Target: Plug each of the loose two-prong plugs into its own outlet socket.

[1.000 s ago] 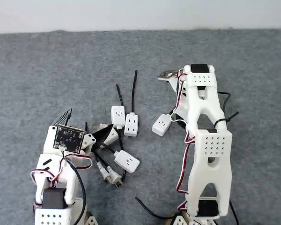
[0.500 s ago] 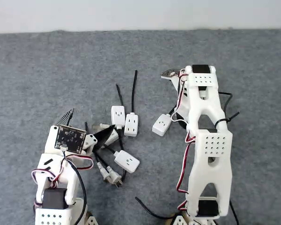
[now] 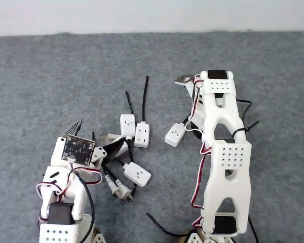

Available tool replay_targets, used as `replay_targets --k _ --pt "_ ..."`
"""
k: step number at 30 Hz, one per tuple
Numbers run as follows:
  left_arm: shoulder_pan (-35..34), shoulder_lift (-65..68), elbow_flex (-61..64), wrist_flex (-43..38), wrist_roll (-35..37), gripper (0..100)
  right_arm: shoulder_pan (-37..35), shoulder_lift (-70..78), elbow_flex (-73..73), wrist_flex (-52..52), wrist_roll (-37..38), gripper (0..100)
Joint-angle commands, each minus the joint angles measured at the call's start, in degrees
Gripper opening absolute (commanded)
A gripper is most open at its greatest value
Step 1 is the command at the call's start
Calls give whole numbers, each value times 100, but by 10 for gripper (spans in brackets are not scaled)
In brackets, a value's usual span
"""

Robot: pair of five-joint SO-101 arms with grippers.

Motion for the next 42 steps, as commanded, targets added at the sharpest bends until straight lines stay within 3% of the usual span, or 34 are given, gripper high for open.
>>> replay_targets --k 1,33,38,42 --pt "35 -26 119 -396 -26 445 -101 198 97 -66 -53 9" --pt "44 -35 303 -492 -18 445 -101 198 114 -48 -88 9" --pt "35 -70 -75 149 -18 445 -101 198 185 -57 -97 9" --pt "35 -70 -92 167 -18 445 -110 198 185 -48 -97 9"
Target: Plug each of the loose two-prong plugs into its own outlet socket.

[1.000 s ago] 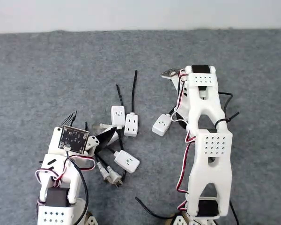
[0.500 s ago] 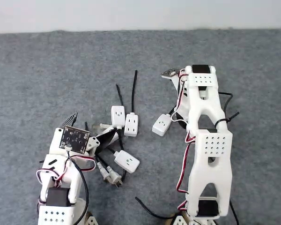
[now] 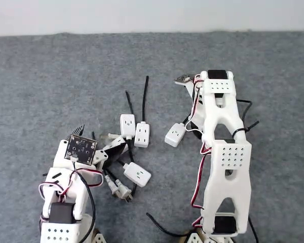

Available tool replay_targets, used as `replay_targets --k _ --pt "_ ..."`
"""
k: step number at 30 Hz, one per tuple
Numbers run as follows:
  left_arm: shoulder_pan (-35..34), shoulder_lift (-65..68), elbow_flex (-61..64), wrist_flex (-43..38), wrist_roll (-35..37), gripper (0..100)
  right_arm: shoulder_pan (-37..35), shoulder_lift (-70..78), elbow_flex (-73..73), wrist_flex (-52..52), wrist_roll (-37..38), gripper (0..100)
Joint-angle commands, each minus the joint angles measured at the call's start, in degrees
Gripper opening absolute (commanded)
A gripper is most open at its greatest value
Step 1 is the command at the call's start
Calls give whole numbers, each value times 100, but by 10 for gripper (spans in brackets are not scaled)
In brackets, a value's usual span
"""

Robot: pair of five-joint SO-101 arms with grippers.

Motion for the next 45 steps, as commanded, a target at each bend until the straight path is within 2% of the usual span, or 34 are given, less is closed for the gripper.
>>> replay_targets --k 1,12,45 --pt "35 -70 -365 26 -18 445 -110 198 193 -48 -79 9" --pt "246 -62 -435 290 62 445 -119 154 334 -101 -246 9" --pt "246 -53 -233 -18 53 445 -127 127 316 -215 -193 9"
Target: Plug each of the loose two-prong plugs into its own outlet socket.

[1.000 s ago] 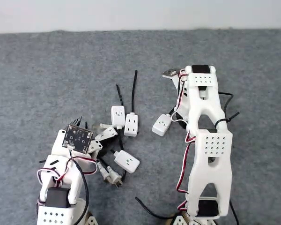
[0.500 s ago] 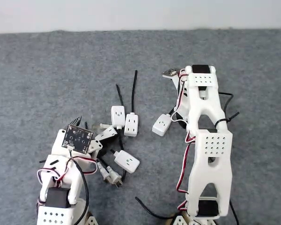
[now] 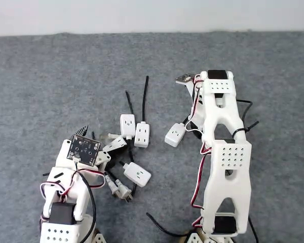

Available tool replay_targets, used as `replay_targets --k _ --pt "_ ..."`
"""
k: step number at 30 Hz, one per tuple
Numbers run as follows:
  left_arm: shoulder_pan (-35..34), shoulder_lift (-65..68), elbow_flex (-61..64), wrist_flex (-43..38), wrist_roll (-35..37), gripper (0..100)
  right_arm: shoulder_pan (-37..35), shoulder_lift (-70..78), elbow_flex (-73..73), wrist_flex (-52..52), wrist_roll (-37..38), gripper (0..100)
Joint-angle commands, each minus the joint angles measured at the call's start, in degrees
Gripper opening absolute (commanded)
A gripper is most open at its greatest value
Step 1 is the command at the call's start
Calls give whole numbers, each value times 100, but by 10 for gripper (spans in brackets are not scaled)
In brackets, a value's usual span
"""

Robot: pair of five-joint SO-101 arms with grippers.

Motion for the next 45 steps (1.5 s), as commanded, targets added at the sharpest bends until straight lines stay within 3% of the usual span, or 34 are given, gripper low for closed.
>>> replay_targets --k 1,11,13,20,25,32,39,45 --pt "18 -53 -119 -185 44 445 -127 127 316 -171 -18 9" --pt "-9 -62 -136 -185 -105 445 -119 -365 290 101 -18 9" --pt "-18 -62 -136 -185 -105 445 -303 -1033 53 567 -9 9" --pt "-35 -70 -198 -158 -114 445 -1218 -4303 492 585 26 9" --pt "-114 -70 -391 -105 -70 445 -2149 -6044 1037 567 571 9" --pt "-457 -79 -2299 1169 378 445 -2932 -7046 2303 576 914 9" --pt "-404 -79 -3952 2207 563 445 -3081 -7688 2936 576 879 9" --pt "563 -79 -3996 2215 545 445 -3442 -8031 3332 576 879 9"
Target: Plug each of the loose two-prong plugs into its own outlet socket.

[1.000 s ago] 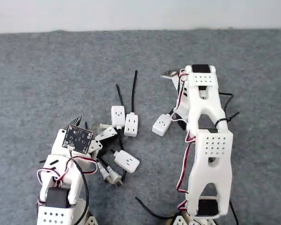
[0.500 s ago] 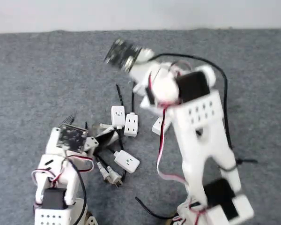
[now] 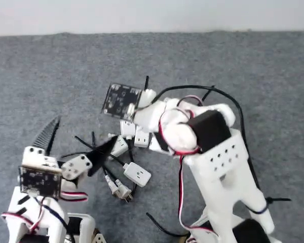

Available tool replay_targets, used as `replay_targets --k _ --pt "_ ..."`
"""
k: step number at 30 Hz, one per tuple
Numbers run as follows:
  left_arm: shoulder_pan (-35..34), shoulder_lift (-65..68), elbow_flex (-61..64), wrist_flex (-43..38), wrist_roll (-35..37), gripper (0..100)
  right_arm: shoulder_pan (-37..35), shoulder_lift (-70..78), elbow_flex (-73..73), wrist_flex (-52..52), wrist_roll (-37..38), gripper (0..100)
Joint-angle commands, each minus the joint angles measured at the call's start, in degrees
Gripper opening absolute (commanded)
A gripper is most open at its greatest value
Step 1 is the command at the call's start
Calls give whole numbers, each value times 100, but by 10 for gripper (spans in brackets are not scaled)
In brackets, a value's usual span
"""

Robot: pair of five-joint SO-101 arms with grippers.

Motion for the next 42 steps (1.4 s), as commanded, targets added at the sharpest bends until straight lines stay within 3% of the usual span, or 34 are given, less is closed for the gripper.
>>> replay_targets --k 1,10,16,23,42 --pt "774 9 -233 53 53 445 -356 -382 211 224 44 9" --pt "1046 9 -48 88 -149 445 -1112 -400 316 224 -273 9" --pt "624 9 664 -457 -158 445 -1631 -400 308 224 -492 9" --pt "-105 9 1596 -1099 -185 445 -1640 -646 308 224 -519 9" --pt "-149 9 2044 -1143 -360 445 -1622 -1552 985 233 -519 9"
